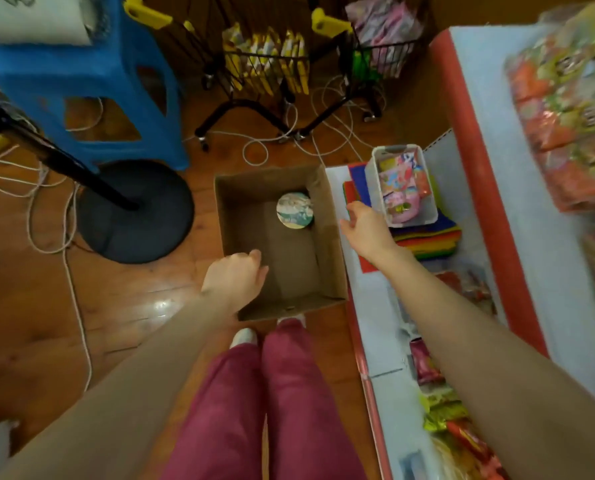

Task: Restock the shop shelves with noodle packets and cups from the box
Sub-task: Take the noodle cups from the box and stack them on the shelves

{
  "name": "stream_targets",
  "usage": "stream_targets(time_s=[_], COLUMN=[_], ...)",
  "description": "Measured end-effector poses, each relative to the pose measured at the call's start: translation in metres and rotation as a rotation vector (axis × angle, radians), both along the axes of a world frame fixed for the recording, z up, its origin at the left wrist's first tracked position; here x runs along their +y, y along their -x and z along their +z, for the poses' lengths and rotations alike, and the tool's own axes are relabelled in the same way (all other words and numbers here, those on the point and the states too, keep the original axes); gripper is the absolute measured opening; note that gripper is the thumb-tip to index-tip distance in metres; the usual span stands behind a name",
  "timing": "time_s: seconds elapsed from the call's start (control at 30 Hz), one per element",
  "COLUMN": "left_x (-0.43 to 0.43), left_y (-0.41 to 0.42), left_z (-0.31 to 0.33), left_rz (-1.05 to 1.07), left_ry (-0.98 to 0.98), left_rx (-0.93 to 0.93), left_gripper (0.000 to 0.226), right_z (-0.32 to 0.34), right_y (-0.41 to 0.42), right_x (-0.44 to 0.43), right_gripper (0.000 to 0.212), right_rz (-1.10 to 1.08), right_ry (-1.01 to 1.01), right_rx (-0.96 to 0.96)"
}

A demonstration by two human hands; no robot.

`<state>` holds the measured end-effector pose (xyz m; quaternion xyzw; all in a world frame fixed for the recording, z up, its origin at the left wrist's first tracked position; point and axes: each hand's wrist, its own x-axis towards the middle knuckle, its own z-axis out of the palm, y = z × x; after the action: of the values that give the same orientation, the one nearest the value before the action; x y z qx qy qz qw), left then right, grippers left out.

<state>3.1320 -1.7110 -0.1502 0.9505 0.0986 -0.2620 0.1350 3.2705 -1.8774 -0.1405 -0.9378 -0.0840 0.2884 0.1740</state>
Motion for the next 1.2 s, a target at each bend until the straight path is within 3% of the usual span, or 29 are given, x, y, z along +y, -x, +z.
stream_targets(time_s=[0.43, 0.67, 0.87, 1.0, 1.2], left_x=[0.027, 0.020, 0.021, 0.026, 0.039], left_y=[-0.157, -0.209, -0.223, -0.213, -0.181], left_z=[-0.328, -0.456, -0.502, -0.498, -0.452], left_rz=[0.060, 0.135, 0.252, 0.280, 0.278], left_ry=[-0.072, -0.007, 0.249, 0.346, 0.304], left_rx=[-0.005, -0.053, -0.059, -0.094, -0.044], left_gripper=[0.033, 0.042, 0.047, 0.045, 0.047], right_z=[-0.337, -0.459, -0.505, -0.508, -0.467], right_y=[-0.044, -0.067, -0.079, -0.074, -0.049], right_x=[0.009, 0.027, 0.047, 0.055, 0.057], right_gripper=[0.038, 0.037, 0.059, 0.049, 0.039], right_rz=[-0.181, -0.427, -0.754, -0.890, -0.856], right_ry=[0.012, -0.078, -0.366, -0.459, -0.451], right_rx=[0.194, 0.184, 0.153, 0.107, 0.143])
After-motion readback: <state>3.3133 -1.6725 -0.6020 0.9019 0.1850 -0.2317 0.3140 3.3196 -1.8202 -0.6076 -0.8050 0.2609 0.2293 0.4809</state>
